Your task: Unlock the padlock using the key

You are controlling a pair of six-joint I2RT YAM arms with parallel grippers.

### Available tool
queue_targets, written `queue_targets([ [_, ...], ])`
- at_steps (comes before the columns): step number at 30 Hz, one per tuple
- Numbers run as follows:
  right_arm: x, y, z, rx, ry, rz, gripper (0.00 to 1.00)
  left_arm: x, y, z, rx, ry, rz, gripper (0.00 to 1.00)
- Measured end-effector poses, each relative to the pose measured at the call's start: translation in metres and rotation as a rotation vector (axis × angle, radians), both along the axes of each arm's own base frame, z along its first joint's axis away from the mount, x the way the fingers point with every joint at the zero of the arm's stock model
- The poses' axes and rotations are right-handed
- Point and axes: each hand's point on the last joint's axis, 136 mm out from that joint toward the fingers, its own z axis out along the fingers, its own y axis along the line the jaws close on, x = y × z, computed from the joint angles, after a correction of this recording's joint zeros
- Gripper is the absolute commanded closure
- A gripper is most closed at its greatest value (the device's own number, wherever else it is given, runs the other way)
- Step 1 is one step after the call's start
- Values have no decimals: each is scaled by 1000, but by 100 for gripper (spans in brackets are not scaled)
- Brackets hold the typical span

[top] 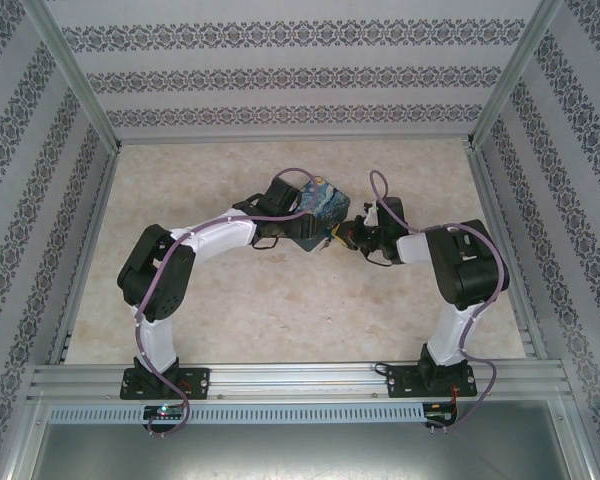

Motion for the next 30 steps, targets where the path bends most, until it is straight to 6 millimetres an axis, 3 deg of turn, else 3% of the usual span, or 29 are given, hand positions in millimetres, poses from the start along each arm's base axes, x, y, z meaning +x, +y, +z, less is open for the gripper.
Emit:
queue_targets([
  [19,1,-7,3,-145,25,47,100,0,-6,0,-8,4,-17,21],
  [30,3,0,0,-86,62,40,100,0,-7,-1,-10,6,-18,23],
])
